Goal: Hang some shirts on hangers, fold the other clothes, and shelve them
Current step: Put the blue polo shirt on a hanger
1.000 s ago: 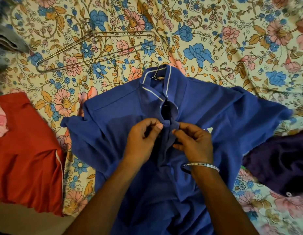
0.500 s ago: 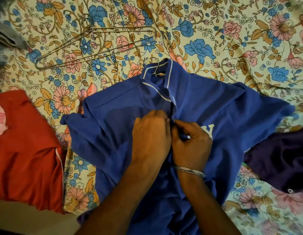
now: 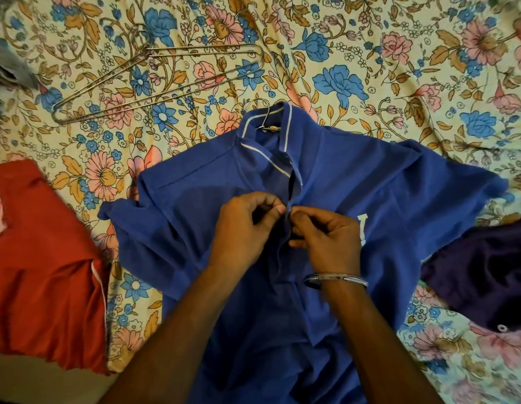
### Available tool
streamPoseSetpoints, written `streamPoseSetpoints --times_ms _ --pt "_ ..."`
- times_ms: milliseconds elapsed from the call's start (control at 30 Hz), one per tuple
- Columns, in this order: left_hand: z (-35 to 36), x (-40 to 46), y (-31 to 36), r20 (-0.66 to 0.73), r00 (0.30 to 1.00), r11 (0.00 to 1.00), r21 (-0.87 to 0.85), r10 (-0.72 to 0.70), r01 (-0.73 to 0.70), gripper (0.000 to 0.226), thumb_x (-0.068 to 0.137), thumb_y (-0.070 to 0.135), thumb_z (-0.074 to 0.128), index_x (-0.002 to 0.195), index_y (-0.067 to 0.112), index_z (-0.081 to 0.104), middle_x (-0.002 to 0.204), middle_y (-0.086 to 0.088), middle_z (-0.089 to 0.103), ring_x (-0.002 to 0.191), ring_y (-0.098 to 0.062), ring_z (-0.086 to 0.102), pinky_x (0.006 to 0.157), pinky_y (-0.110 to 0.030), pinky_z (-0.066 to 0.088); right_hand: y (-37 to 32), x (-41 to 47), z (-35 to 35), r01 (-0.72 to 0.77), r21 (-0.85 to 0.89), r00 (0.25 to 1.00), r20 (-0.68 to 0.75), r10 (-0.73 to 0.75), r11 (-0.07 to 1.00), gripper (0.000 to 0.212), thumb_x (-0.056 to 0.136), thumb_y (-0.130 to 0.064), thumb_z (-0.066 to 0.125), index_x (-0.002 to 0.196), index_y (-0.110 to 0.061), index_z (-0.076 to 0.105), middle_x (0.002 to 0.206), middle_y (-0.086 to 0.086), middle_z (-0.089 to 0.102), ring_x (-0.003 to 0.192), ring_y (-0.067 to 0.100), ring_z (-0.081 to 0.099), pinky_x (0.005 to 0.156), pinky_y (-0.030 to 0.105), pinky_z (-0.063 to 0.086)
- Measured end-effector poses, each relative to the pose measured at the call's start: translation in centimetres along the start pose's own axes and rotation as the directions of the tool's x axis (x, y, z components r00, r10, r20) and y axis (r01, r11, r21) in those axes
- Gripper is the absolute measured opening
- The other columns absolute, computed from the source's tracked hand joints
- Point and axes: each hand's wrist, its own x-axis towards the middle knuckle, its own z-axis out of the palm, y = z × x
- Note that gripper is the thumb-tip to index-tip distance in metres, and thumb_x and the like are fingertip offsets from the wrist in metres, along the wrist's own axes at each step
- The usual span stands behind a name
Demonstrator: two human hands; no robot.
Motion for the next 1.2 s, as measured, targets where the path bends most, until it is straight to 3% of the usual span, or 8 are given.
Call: streamPoseSetpoints --times_ms 167,367,567,667,767,900,1033,1200 --pt "1.1 -0.9 0.4 -0.097 0.991 0.996 -0.023 -0.091 0.089 0.030 0.095 0.042 0.067 0.074 0.021 0.072 0.064 0.008 0.068 0.060 -0.004 0.063 0.059 -0.031 0.052 0.6 0.3 0.1 0.032 -0.107 0.999 0.000 -0.032 0.994 0.021 0.088 -0.007 0.074 0.078 -0.026 0.075 0.070 -0.002 0.075 0.060 0.012 0.069 0.047 0.026 0.053" --pt "1.1 -0.5 -0.4 -0.108 0.986 0.992 -0.028 -0.126 0.124 0.015 0.095 0.029 0.070 0.087 0.020 0.078 0.080 0.010 0.075 0.077 -0.004 0.070 0.076 -0.032 0.058 1.8 0.2 0.9 0.097 -0.202 0.994 -0.035 -0.106 0.975 0.012 0.080 -0.008 0.080 0.080 -0.020 0.078 0.070 -0.005 0.075 0.063 0.015 0.072 0.063 0.040 0.061" --pt "0.9 0.1 0.6 0.007 0.970 0.952 -0.187 -0.245 0.242 0.035 0.101 0.026 0.060 0.071 0.009 0.066 0.056 0.009 0.062 0.056 -0.004 0.055 0.058 -0.025 0.048 0.4 0.2 0.6 -0.036 0.085 0.999 0.017 0.035 0.996 0.001 0.086 -0.004 0.075 0.084 -0.004 0.075 0.070 0.007 0.073 0.052 0.019 0.062 0.047 0.024 0.046" --pt "0.5 0.0 0.1 0.037 0.982 0.974 0.136 -0.186 0.180 0.027 0.100 0.034 0.061 0.082 0.015 0.064 0.071 0.008 0.065 0.065 -0.014 0.060 0.066 -0.037 0.052 1.2 0.5 -0.1 -0.031 -0.115 0.997 0.061 0.038 0.993 0.010 0.088 -0.008 0.074 0.080 -0.014 0.073 0.068 0.002 0.072 0.051 0.017 0.064 0.047 0.028 0.047" --pt "0.1 -0.9 0.3 -0.150 0.986 0.796 0.604 0.078 0.029 0.022 0.092 0.030 0.071 0.108 0.022 0.057 0.111 0.001 0.059 0.085 -0.026 0.062 0.072 -0.040 0.049 1.4 0.8 -0.3 0.265 -0.623 0.943 0.010 -0.331 0.736 0.004 0.087 -0.020 0.074 0.087 -0.024 0.073 0.077 -0.006 0.073 0.062 0.013 0.066 0.060 0.035 0.056" --pt "0.0 -1.4 0.2 -0.169 0.937 0.826 0.536 0.307 -0.174 0.020 0.097 0.027 0.063 0.114 0.021 0.056 0.113 0.001 0.052 0.091 -0.020 0.053 0.075 -0.036 0.044 -3.8 2.3 1.0 0.496 -0.600 0.777 -0.016 -0.629 0.628 0.013 0.091 -0.020 0.068 0.104 -0.018 0.071 0.091 -0.003 0.070 0.071 0.009 0.063 0.062 0.024 0.053" --pt "1.8 -1.9 -0.6 -0.093 0.979 0.824 0.559 0.179 -0.098 0.042 0.096 0.058 0.048 0.106 0.018 0.055 0.099 0.000 0.057 0.091 -0.023 0.053 0.073 -0.041 0.046 -8.2 6.9 4.3 0.554 -0.663 0.798 0.249 -0.549 0.504 0.029 0.094 -0.023 0.065 0.122 -0.023 0.068 0.119 -0.003 0.068 0.104 0.015 0.064 0.084 0.028 0.049" --pt "-1.1 1.1 1.0 -0.228 0.951 0.919 0.378 0.211 -0.113 0.016 0.105 0.032 0.048 0.114 0.021 0.054 0.108 0.002 0.059 0.093 -0.016 0.058 0.078 -0.039 0.051 -8.1 12.0 5.9 0.530 -0.735 0.845 0.419 -0.332 0.423 0.041 0.090 -0.015 0.063 0.130 -0.020 0.063 0.128 0.005 0.061 0.114 0.028 0.060 0.092 0.042 0.051"
